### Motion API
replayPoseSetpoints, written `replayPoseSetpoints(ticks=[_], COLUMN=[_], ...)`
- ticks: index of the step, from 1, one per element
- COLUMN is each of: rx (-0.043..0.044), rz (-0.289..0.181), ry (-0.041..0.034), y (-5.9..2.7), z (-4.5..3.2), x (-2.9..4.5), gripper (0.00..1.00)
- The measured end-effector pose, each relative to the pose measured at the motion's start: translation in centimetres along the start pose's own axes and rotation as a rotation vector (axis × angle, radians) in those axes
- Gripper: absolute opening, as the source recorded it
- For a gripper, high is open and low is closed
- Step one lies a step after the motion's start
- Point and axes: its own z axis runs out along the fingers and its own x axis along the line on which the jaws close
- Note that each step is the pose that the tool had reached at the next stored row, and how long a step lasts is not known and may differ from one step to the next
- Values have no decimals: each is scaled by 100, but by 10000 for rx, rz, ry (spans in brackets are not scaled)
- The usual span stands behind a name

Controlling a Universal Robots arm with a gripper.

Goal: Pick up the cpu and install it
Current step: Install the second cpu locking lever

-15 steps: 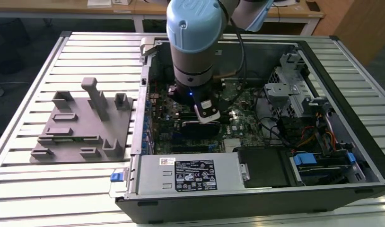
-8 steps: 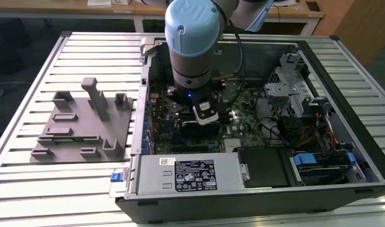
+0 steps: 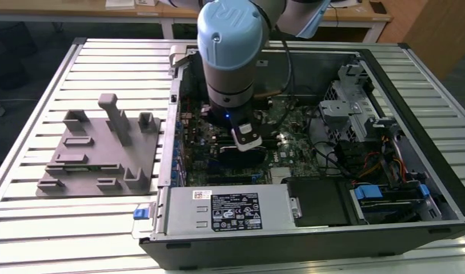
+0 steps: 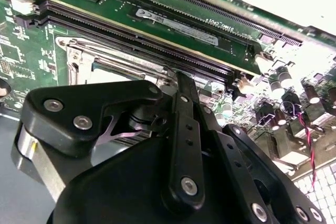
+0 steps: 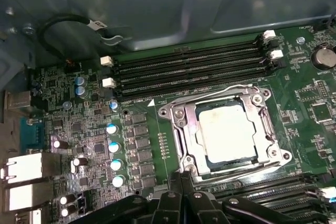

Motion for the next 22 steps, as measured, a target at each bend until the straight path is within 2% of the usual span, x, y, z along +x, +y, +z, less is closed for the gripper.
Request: replayPoseSetpoints(ticks=[5,9,14,22], rx=[5,1,0,2], rz=[0,-1,0,6], ry=[1,0,0,-6], y=[6,8,35,97], z=[27,20,-69,-274], x=[15,18,17,14], gripper=[11,11,11,11])
